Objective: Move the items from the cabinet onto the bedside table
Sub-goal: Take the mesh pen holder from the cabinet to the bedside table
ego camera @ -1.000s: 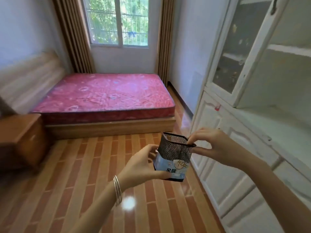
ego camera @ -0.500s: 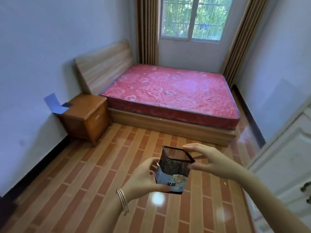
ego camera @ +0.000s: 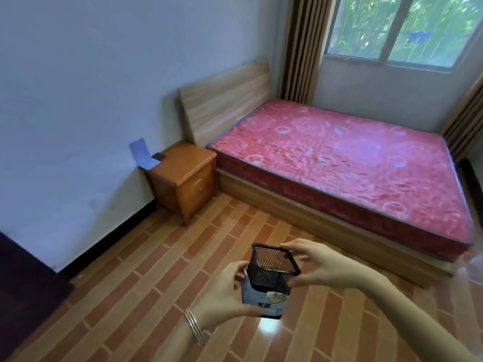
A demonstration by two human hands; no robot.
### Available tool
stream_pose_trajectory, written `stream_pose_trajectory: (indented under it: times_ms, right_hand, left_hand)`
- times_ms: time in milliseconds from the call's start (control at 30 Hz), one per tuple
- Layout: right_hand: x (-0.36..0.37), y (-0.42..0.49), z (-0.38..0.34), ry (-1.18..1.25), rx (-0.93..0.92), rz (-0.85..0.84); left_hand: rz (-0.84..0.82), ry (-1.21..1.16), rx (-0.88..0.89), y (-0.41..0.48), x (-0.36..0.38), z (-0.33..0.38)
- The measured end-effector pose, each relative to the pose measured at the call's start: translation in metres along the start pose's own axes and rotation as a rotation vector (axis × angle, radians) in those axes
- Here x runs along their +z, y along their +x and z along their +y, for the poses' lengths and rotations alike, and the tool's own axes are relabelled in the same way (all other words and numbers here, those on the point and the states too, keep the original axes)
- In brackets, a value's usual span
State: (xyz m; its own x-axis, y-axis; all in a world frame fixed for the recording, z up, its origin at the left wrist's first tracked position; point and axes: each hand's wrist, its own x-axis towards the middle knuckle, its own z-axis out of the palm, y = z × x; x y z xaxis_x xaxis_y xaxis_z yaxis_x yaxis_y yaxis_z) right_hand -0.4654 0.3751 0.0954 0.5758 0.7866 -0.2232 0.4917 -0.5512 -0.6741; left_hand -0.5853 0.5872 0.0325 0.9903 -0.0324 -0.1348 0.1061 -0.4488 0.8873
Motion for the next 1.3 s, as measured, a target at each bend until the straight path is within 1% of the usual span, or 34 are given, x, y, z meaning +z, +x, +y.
stream_pose_trajectory:
  times_ms: [100, 200, 333, 433, 533, 633, 700, 933, 1167, 1300]
  right_hand:
    - [-0.011, 0.051, 0.001, -0.084, -0.041, -0.018]
    - [-0.022, 0.102, -0.001, -0.093, -0.079, 0.011]
    - [-0.044, 0.174, -0.006, -0.135, -0.137, -0.016]
    - [-0.061, 0.227, -0.01, -0.222, -0.176, -0.024]
    - [-0.073, 0.277, -0.015, -0.266, -0.208, -0.007]
    - [-0.082, 0.317, -0.017, -0.292, -0.191, -0.029]
    - [-0.088, 0.343, -0.014, -0.295, -0.199, -0.036]
    - [-0.126, 0.439, 0.022, -0.297, -0.228, -0.086]
    - [-0.2, 0.538, 0.062, -0.338, -0.256, -0.127]
    - [-0.235, 0.59, 0.078, -0.349, -0.303, -0.165]
  left_hand:
    - [0.019, -0.038, -0.03, 0.029, -0.024, -0.02]
    - [0.01, -0.078, -0.059, 0.065, -0.054, -0.037]
    - [0.025, -0.072, -0.068, 0.118, -0.105, -0.056]
    - [0.06, 0.0, -0.079, 0.152, -0.142, -0.065]
    - [0.11, 0.089, -0.046, 0.185, -0.18, -0.072]
    - [0.179, 0.308, -0.041, 0.213, -0.207, -0.082]
    - [0.198, 0.401, -0.018, 0.231, -0.222, -0.087]
    - [0.229, 0.507, -0.068, 0.319, -0.252, -0.115]
    - [0.288, 0.553, -0.145, 0.433, -0.285, -0.104]
    - [0.341, 0.518, -0.165, 0.485, -0.303, -0.104]
